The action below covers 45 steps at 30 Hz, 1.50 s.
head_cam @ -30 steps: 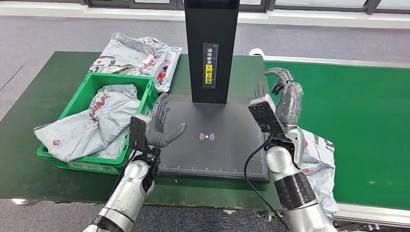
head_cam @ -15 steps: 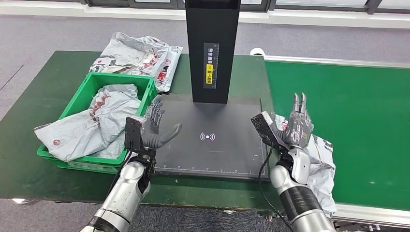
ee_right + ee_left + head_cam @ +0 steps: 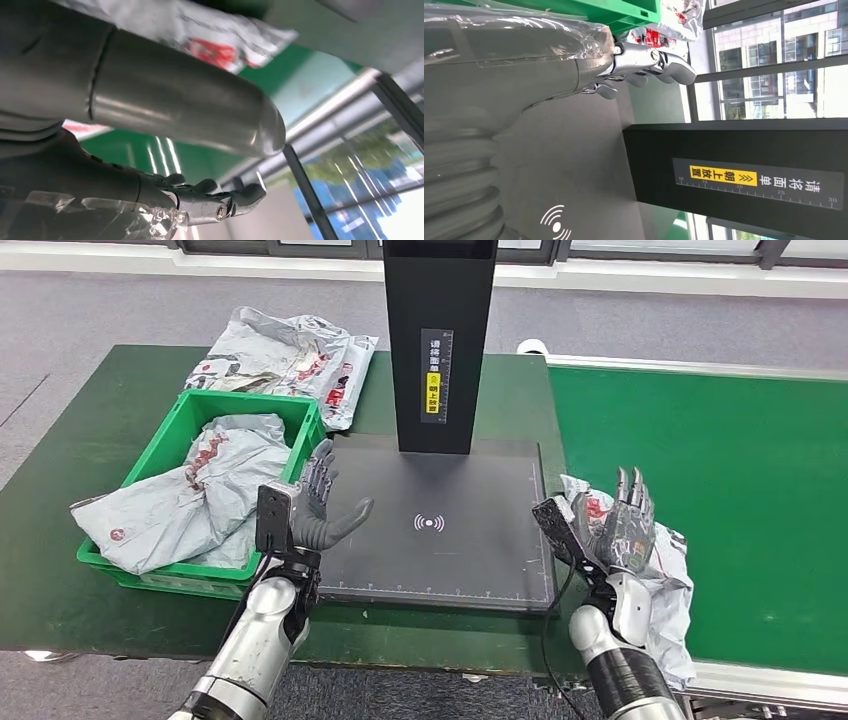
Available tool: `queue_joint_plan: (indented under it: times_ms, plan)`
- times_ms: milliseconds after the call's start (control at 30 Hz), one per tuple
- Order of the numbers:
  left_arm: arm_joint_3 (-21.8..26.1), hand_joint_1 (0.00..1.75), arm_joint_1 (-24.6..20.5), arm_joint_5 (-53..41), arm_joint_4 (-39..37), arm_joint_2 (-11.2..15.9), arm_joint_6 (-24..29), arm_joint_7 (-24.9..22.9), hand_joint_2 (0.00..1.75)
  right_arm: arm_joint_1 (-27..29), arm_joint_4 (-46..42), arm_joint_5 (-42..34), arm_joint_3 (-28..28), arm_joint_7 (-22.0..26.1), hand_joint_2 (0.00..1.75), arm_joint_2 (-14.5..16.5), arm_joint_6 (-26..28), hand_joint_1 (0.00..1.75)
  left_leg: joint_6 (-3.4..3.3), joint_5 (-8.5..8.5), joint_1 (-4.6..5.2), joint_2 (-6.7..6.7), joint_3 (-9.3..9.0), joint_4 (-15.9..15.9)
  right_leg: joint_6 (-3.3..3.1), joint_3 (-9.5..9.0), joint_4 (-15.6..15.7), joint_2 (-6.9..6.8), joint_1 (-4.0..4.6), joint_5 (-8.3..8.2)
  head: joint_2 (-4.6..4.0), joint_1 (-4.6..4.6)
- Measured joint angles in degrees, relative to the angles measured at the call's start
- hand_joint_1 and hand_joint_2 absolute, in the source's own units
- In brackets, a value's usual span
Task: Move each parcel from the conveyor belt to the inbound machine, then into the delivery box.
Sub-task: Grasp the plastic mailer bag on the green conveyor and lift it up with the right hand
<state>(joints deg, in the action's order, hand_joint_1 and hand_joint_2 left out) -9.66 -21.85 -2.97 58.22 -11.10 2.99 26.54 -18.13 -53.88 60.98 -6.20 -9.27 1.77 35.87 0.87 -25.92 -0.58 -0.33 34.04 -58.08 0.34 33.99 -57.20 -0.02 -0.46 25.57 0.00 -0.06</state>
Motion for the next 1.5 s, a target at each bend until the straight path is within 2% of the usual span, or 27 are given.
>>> queue_joint_plan:
  times_ms: [67, 233, 267, 400, 433, 633, 767, 1100, 1233, 1333, 1500]
  plan:
    - [0.0, 0.0, 0.4, 0.0, 0.5, 0.1, 0.0, -0.1, 1.75, 1.5, 0.0, 0.5, 1.1, -0.3, 1.75, 0.0, -1.0, 0.0, 0.0, -0.01, 0.0, -0.01, 0.03, 0.0, 0.0, 0.01, 0.0, -0.02, 0.0, 0.01, 0.0, -0.01]
    - [0.0, 0.0, 1.2, -0.4, 1.6, 0.4, -0.4, -0.5, 1.75, 3.8, 0.1, 2.9, 3.5, -3.9, 1.75, 0.0, -5.5, 0.0, -0.01, -0.02, 0.01, 0.01, 0.06, 0.0, -0.01, 0.04, 0.0, 0.0, -0.01, 0.02, 0.0, -0.01]
    - [0.0, 0.0, 1.3, -0.5, 1.9, 0.4, -0.5, -0.6, 1.75, 3.9, 0.3, 4.1, 3.8, -5.4, 1.75, 0.0, -7.7, 0.0, -0.01, -0.02, 0.0, 0.01, 0.06, 0.0, -0.01, 0.05, 0.0, 0.0, 0.0, 0.03, 0.0, -0.01]
    - [0.0, 0.0, 1.4, -1.1, 2.3, 0.5, -1.4, -1.4, 1.75, 4.1, 3.5, 10.7, 4.8, -13.0, 1.75, 0.0, -18.3, 0.23, -0.01, -0.01, 0.0, 0.01, 0.04, 0.0, -0.01, 0.05, 0.0, 0.0, 0.0, 0.02, 0.0, 0.0]
    - [0.0, 0.0, 1.4, -1.2, 2.3, 0.5, -1.6, -1.5, 1.75, 4.1, 4.7, 12.1, 5.0, -14.3, 1.75, 0.0, -19.9, 0.23, -0.01, -0.01, 0.0, 0.03, 0.02, 0.0, -0.01, 0.04, 0.0, 0.01, 0.0, 0.02, 0.0, -0.01]
    - [0.0, 0.0, 1.4, -1.5, 2.3, 0.4, -2.0, -1.8, 1.75, 2.6, 9.2, 14.5, 6.9, -15.9, 1.75, 0.3, -21.2, 0.23, -0.02, -0.11, -0.02, 0.28, -0.33, 0.0, -0.06, -0.23, 0.1, 0.22, 0.02, 0.09, 0.0, -0.01]
    - [0.1, 0.0, 1.4, -1.5, 2.3, 0.3, -2.0, -1.8, 1.75, 2.0, 10.8, 14.6, 7.6, -16.0, 1.75, 0.4, -21.5, 1.75, -0.11, -0.11, -0.01, 0.28, -0.44, 0.0, -0.03, -0.41, 0.1, 0.17, 0.01, 0.1, 0.0, 0.01]
    - [0.3, 0.0, 1.4, -1.9, 2.5, 0.3, -2.3, -2.0, 1.75, 1.5, 11.4, 17.1, 10.1, -16.3, 1.75, 1.2, -22.4, 1.75, -0.14, -0.07, 0.0, 0.2, -0.59, 0.0, 0.02, -0.62, 0.1, 0.11, 0.0, 0.03, 0.0, -0.01]
    - [0.7, 0.0, 1.6, -2.0, 2.8, 0.2, -2.3, -2.1, 1.75, 1.2, 11.3, 17.9, 11.3, -15.6, 1.75, 1.7, -20.7, 1.75, -0.14, -0.07, 0.0, 0.2, -0.58, 0.0, 0.02, -0.62, 0.1, 0.11, 0.0, 0.02, 0.0, -0.01]
    - [1.0, 0.0, 2.2, -2.1, 3.6, 0.1, -2.3, -2.2, 1.75, 2.2, 9.7, 16.4, 12.3, -11.9, 1.75, 2.3, -14.2, 1.75, -0.14, -0.07, 0.01, 0.11, -0.51, 0.0, 0.03, -0.58, 0.1, 0.06, -0.01, 0.02, 0.0, -0.01]
    - [1.1, 0.0, 2.9, -2.4, 4.8, -0.1, -2.3, -2.1, 1.75, 5.8, -0.1, 7.4, 13.0, -0.2, 1.75, 3.7, -1.7, 1.75, -0.05, -0.02, 0.02, 0.02, -0.19, 0.0, 0.02, -0.22, 0.0, 0.01, -0.02, 0.02, 0.0, -0.01]
